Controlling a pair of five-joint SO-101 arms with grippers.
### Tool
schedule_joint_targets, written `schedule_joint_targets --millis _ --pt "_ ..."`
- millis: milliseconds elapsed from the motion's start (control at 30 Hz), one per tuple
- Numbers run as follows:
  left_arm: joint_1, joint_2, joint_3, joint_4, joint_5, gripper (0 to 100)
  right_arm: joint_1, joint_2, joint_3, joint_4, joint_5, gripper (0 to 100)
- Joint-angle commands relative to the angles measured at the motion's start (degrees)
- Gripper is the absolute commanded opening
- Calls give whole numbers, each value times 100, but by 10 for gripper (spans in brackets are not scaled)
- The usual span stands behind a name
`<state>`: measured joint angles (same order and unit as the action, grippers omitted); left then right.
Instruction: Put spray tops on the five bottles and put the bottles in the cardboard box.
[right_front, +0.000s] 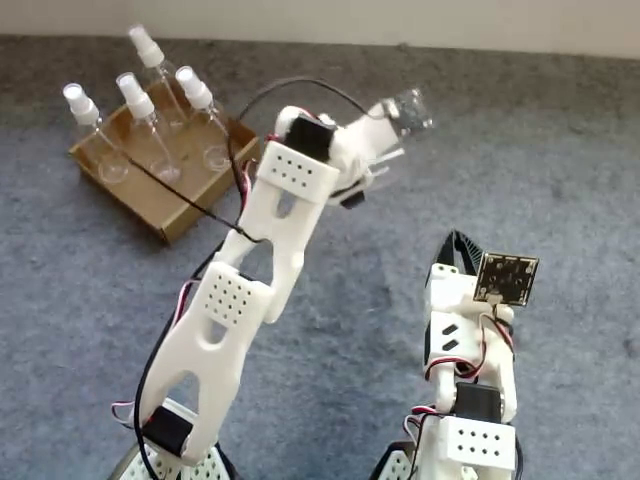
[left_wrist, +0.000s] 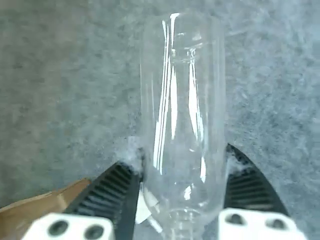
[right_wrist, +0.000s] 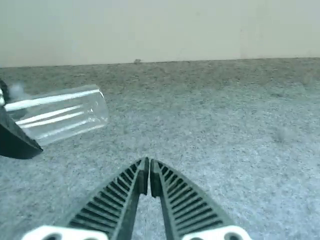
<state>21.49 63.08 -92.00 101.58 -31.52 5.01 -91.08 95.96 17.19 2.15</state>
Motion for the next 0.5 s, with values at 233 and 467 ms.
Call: schedule_joint_targets --millis 233,467 --pt "-57 -2158 -48 132 316 45 40 -13 1015 22 35 8" --pt "-13 -3793 2360 105 563 46 40 -13 1015 22 35 8"
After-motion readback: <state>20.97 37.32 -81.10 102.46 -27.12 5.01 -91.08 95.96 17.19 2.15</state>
